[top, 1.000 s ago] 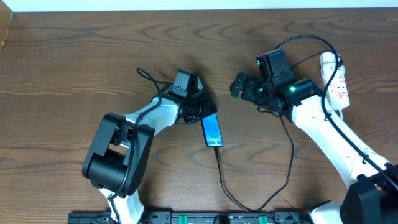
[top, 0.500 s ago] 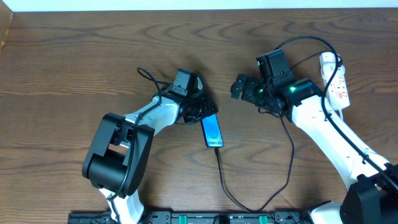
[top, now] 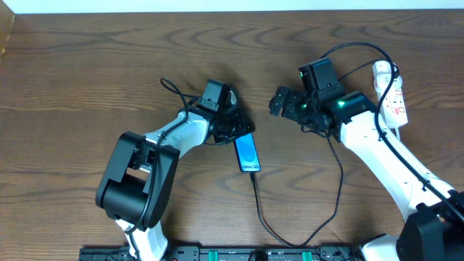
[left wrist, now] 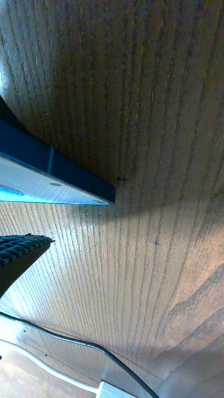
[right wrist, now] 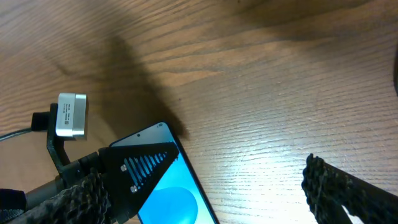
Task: Plug charger to phone and switch on socket
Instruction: 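Lay the phone flat on the table and open the left gripper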
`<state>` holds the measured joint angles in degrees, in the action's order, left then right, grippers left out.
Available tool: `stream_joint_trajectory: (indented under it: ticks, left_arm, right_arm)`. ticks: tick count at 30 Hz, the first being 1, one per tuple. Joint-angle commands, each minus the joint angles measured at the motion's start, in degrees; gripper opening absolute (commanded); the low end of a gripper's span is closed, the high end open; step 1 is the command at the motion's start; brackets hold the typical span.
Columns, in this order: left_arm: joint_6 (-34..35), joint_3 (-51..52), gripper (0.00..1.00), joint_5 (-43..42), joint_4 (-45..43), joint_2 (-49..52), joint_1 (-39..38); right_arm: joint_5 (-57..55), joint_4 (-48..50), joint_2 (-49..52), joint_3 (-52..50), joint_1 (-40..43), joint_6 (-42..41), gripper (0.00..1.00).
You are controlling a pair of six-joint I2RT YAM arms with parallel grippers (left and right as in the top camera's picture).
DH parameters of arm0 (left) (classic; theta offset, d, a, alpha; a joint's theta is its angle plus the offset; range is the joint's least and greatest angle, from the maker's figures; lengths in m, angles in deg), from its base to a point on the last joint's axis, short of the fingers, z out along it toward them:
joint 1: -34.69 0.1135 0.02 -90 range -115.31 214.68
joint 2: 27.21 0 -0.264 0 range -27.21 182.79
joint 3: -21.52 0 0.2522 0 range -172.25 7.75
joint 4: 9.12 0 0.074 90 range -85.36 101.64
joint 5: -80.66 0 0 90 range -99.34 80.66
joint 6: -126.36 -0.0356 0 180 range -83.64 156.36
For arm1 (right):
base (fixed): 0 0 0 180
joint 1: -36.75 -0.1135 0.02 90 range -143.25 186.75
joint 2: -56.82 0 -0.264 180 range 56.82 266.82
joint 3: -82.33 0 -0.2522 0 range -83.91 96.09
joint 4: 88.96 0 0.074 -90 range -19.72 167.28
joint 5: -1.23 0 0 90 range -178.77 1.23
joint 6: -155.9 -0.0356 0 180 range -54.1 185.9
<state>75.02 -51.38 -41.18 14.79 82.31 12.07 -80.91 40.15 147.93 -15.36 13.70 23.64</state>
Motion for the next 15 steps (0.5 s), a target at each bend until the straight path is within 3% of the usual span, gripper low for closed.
stream_joint_trajectory:
  ticks: [1, 15]
  left_arm:
    - [-1.6, 1.3, 0.38, 3.0, 1.9, 2.0, -0.1]
    - [-3.0, 1.3, 0.38, 4.7, 6.8, 2.0, 4.3]
  right_arm:
    - [-0.9, -0.2, -0.9, 0.3, 0.1, 0.8, 0.99]
    - [-2.0, -1.3, -0.9, 0.3, 0.1, 0.8, 0.99]
